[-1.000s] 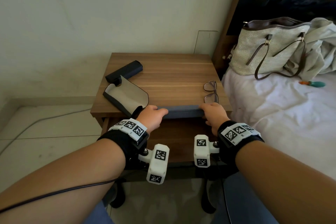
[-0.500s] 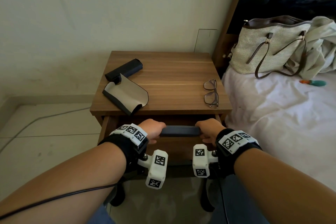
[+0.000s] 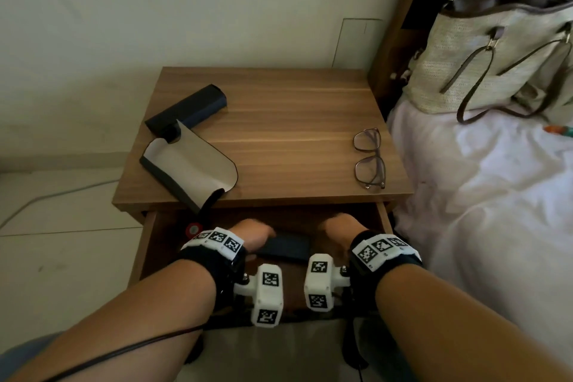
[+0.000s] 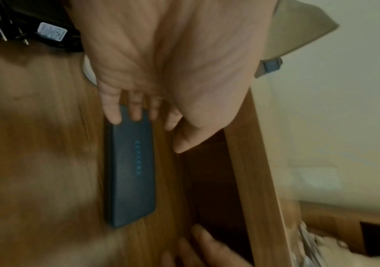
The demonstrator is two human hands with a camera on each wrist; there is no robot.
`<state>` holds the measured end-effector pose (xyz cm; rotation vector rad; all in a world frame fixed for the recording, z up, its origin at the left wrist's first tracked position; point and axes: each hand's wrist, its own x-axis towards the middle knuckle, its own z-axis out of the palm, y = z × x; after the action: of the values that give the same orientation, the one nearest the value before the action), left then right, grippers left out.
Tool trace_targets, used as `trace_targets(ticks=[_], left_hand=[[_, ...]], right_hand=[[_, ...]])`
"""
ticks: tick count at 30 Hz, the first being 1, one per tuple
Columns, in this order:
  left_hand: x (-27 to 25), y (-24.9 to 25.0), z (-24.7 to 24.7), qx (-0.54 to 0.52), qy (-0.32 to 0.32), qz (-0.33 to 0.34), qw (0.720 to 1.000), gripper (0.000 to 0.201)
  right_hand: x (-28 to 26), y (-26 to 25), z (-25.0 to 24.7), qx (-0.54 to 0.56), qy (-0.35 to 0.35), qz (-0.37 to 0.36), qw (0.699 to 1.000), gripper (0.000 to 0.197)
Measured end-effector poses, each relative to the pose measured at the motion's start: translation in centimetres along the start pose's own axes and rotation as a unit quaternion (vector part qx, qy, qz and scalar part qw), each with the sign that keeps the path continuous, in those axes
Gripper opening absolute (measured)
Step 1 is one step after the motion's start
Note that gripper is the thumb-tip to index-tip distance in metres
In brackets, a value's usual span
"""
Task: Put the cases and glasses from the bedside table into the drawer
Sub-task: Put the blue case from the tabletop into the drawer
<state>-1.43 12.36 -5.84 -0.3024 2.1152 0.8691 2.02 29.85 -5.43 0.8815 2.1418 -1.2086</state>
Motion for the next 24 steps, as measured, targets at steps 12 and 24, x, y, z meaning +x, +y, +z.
trace_targets(ticks=[12, 24], left_hand=[[5.9, -4.0, -1.1, 0.037, -0.008, -0.063, 0.997, 0.058], [6.7, -3.5, -0.8, -0.02, -0.034, -0.076, 0.996, 0.049]], right_hand=[[3.3, 0.5, 2.0, 0.004, -0.104, 0.089, 0.991, 0.039], [4.7, 0.6, 3.3, 0.067, -0.086, 0.113, 0.988, 0.027]])
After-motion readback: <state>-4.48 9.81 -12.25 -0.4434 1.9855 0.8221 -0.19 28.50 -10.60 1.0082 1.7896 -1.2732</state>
